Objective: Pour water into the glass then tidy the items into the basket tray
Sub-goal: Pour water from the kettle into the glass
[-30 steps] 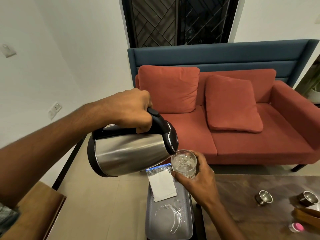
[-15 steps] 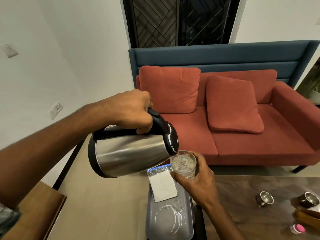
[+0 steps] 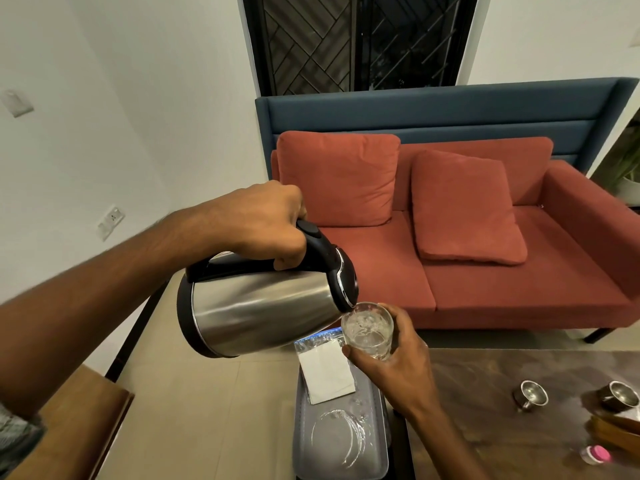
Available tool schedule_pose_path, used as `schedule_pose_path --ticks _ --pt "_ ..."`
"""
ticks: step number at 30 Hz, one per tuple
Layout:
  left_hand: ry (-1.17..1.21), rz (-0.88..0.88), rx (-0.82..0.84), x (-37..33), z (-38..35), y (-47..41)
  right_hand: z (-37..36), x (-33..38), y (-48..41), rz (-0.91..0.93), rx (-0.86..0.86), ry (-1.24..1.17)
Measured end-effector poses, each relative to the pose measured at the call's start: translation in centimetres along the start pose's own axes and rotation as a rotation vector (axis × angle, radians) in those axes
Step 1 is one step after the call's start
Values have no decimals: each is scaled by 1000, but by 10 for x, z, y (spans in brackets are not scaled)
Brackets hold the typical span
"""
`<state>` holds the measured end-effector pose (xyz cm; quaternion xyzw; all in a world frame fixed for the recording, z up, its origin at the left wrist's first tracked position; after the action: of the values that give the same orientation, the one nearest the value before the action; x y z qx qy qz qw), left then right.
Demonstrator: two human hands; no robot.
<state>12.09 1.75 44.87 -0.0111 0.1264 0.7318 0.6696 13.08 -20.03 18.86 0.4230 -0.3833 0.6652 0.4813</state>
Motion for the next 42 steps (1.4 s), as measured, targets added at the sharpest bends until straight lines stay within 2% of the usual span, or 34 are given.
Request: schedule_pose_path --ticks 25,34,42 --pt "38 1 32 7 -6 -5 -4 1 3 -3 7 -14" --pt "224 16 31 41 -30 -5 -3 -1 6 -8 5 -1" --pt "519 73 24 86 -88 4 6 -11 17 -52 3 6"
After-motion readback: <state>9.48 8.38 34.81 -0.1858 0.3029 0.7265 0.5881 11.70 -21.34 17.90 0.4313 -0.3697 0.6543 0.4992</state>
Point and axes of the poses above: each hand's wrist, its own y-axis away from the middle knuckle, its own z-axis out of the back of the hand, x = y × z, the point moved 1 cm from there along -y, towards the middle knuckle, and after that the axes turned 2 degrees about -z, right-handed, at the moved point
